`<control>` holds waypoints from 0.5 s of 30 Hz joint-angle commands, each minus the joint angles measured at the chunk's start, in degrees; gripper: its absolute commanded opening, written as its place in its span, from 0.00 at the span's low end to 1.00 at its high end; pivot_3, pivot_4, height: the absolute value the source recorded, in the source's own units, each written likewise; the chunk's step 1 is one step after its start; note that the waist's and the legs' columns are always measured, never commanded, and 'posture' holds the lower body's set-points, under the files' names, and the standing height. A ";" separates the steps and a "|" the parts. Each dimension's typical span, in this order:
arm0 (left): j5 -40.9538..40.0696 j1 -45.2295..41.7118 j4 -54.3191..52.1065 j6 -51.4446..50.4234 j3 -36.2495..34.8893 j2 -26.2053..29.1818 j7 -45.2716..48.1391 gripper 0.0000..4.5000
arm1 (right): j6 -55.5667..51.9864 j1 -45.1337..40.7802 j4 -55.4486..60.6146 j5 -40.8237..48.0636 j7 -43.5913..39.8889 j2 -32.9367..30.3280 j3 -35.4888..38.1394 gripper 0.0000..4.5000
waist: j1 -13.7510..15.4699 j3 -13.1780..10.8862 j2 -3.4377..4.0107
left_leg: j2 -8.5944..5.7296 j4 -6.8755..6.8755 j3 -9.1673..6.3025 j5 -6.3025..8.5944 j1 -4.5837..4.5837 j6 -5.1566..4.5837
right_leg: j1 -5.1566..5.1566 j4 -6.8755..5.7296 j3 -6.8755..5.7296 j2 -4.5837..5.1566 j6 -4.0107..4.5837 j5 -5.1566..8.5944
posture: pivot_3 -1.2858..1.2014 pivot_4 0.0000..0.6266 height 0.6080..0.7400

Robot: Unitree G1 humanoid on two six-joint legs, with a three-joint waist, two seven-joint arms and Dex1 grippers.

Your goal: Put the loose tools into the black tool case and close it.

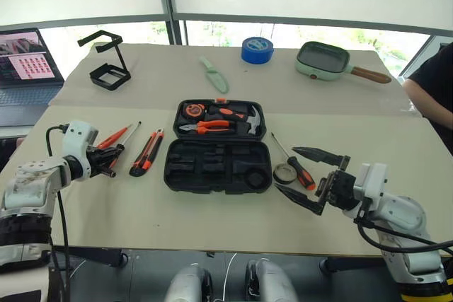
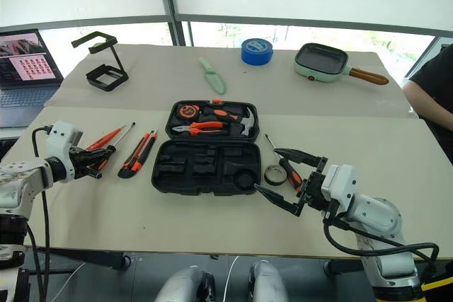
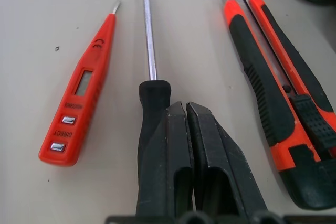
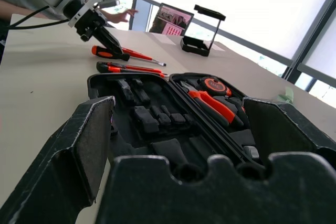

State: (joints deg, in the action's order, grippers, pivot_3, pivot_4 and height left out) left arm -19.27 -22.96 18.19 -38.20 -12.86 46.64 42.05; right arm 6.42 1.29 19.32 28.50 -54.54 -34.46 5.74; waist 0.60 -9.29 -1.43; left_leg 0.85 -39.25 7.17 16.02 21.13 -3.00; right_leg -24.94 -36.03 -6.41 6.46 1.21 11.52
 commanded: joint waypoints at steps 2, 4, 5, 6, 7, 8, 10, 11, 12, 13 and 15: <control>0.59 2.35 0.32 -5.57 0.50 -0.65 -2.10 0.04 | -0.74 -0.13 1.83 1.97 -0.29 -0.66 2.21 1.00 | -0.10 0.03 0.05 | 0.00 0.00 0.01 -0.01 -0.02 0.00 | 0.00 -0.02 0.04 -0.01 0.00 0.00 | 0.52 0.24 1.00; 0.18 3.24 -1.43 -4.36 0.11 -1.15 -1.83 0.09 | -1.15 0.19 2.22 1.99 -0.27 -0.60 2.24 1.00 | -0.17 0.03 0.06 | 0.00 0.00 0.03 -0.01 -0.03 0.04 | 0.00 -0.02 0.07 -0.02 0.00 0.00 | 0.52 0.24 1.00; 0.11 3.48 -2.22 -3.23 -0.13 -1.51 -1.84 0.15 | -1.25 0.27 2.32 1.85 -0.27 -0.55 2.11 1.00 | -0.19 0.04 0.06 | 0.00 0.00 0.05 -0.01 -0.04 0.06 | 0.00 -0.02 0.09 -0.02 0.00 0.00 | 0.52 0.24 1.00; 0.08 3.75 -2.91 -2.50 -0.36 -1.76 -1.87 0.18 | -1.31 0.40 2.46 1.79 -0.27 -0.54 2.07 1.00 | -0.16 0.04 0.07 | 0.00 0.00 0.06 0.00 -0.04 0.10 | 0.00 -0.02 0.11 -0.01 0.00 0.00 | 0.52 0.24 1.00; 0.38 3.72 -3.04 -2.01 -0.68 -2.00 -2.55 0.25 | -1.38 0.49 2.57 1.75 -0.16 -0.48 2.00 1.00 | -0.10 0.04 0.07 | 0.00 0.00 0.06 0.03 -0.05 0.17 | 0.00 -0.03 0.13 -0.01 0.00 0.00 | 0.52 0.24 1.00; 0.65 3.71 -3.03 -1.79 -0.87 -2.12 -3.06 0.34 | -1.43 0.53 2.64 1.75 -0.09 -0.46 1.98 1.00 | -0.04 0.04 0.07 | 0.00 0.00 0.06 0.03 -0.05 0.18 | 0.00 -0.02 0.12 0.00 0.00 0.00 | 0.52 0.24 1.00; 0.85 3.61 -2.94 -1.30 -1.25 -2.34 -3.74 0.40 | -1.54 0.57 2.77 1.73 0.15 -0.35 1.93 1.00 | 0.04 0.04 0.07 | 0.00 0.00 0.05 0.07 -0.05 0.23 | 0.00 -0.03 0.12 0.01 0.00 0.00 | 0.52 0.24 1.00; 0.81 3.60 -2.95 -1.17 -1.34 -2.40 -3.88 0.40 | -1.56 0.58 2.80 1.71 0.20 -0.33 1.92 1.00 | 0.04 0.04 0.07 | 0.00 0.00 0.05 0.08 -0.05 0.22 | 0.00 -0.03 0.12 0.01 0.00 0.00 | 0.52 0.24 1.00; 0.70 3.53 -3.00 -1.41 -1.44 -2.46 -4.12 0.40 | -1.57 0.58 2.84 1.65 0.29 -0.27 1.90 1.00 | 0.04 0.04 0.07 | 0.00 0.00 0.05 0.09 -0.05 0.20 | 0.00 -0.02 0.12 0.01 0.00 0.00 | 0.52 0.24 1.00; 0.64 3.52 -3.05 -1.52 -1.39 -2.46 -4.21 0.40 | -1.61 0.56 2.86 1.61 0.37 -0.22 1.88 1.00 | 0.04 0.04 0.07 | 0.00 0.00 0.05 0.09 -0.04 0.20 | -0.01 -0.02 0.12 0.01 0.00 0.00 | 0.52 0.24 1.00; 0.60 3.48 -3.11 -1.81 -1.16 -2.47 -4.27 0.40 | -1.69 0.53 2.89 1.52 0.52 -0.11 1.79 1.00 | 0.06 0.04 0.07 | 0.00 0.00 0.05 0.08 -0.04 0.21 | -0.01 -0.02 0.12 0.01 0.00 0.00 | 0.52 0.24 1.00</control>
State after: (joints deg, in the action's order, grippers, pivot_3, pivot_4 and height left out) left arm -19.58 -20.51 13.56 -38.81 -14.51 44.59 38.29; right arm 4.84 1.84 19.85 29.39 -54.43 -34.52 6.35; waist 0.66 -9.25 -1.36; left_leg 0.85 -39.24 7.23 16.09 21.09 -2.79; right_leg -24.95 -36.04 -6.30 6.47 1.21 11.52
